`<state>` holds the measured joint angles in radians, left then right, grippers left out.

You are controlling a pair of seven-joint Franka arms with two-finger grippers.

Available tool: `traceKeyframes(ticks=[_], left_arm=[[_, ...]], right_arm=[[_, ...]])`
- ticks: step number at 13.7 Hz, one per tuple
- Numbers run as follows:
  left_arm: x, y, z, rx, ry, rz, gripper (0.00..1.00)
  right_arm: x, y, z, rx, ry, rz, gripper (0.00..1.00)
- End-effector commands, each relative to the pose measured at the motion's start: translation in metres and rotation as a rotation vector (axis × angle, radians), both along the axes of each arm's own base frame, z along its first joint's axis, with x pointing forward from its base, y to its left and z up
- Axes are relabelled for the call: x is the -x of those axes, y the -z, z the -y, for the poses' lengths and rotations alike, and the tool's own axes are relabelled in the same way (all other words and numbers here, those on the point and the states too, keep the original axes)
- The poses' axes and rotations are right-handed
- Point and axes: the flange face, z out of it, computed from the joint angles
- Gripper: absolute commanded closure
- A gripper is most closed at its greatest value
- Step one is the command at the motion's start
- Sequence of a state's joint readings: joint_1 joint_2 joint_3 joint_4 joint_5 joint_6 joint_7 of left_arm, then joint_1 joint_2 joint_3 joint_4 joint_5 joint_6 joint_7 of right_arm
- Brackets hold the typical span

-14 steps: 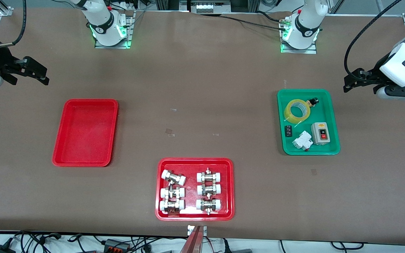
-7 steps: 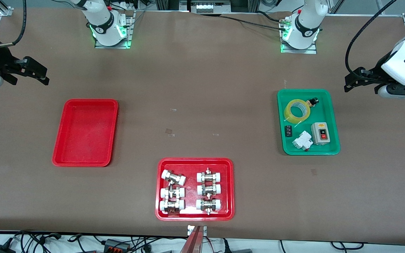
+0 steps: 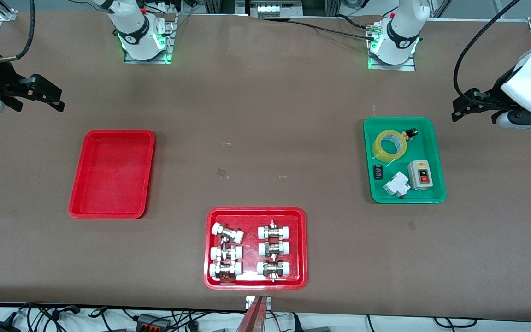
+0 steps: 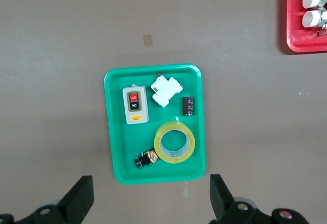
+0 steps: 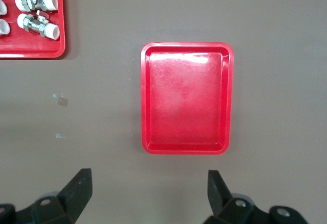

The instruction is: Left arm passes tape to right arm into tray

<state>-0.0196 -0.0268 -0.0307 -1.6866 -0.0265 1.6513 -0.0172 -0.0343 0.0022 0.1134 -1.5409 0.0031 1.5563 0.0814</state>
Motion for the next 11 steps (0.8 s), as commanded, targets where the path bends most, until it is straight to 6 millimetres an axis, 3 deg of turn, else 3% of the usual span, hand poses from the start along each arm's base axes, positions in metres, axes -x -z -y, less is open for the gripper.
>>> traceKeyframes(ticks=[1, 2, 4, 6, 8, 11], left_arm=[[-0.021, 0.018, -0.003, 0.022, -0.009, -0.004, 0.00], [-0.039, 0.070, -0.002, 0.017, -0.012, -0.097, 0.00], [-0.050, 0.101, -0.017, 0.027, -0.023, -0.151, 0.00], [-0.052, 0.143, -0.018, 0.024, -0.024, -0.243, 0.00], [-0.047, 0.181, -0.017, 0.022, -0.029, -0.308, 0.00], [-0.032, 0.256, -0.007, 0.017, -0.028, -0.345, 0.00]], right_arm=[[0.001, -0.004, -0.001, -0.006, 0.011, 0.002, 0.00], [0.001, -0.004, -0.001, -0.006, 0.011, 0.002, 0.00], [0.001, -0.004, -0.001, -0.006, 0.011, 0.002, 0.00], [0.002, -0.005, -0.001, -0.006, 0.011, 0.003, 0.00], [0.002, -0.005, -0.001, -0.006, 0.011, 0.002, 0.00], [0.002, -0.006, 0.000, -0.006, 0.013, 0.003, 0.00]])
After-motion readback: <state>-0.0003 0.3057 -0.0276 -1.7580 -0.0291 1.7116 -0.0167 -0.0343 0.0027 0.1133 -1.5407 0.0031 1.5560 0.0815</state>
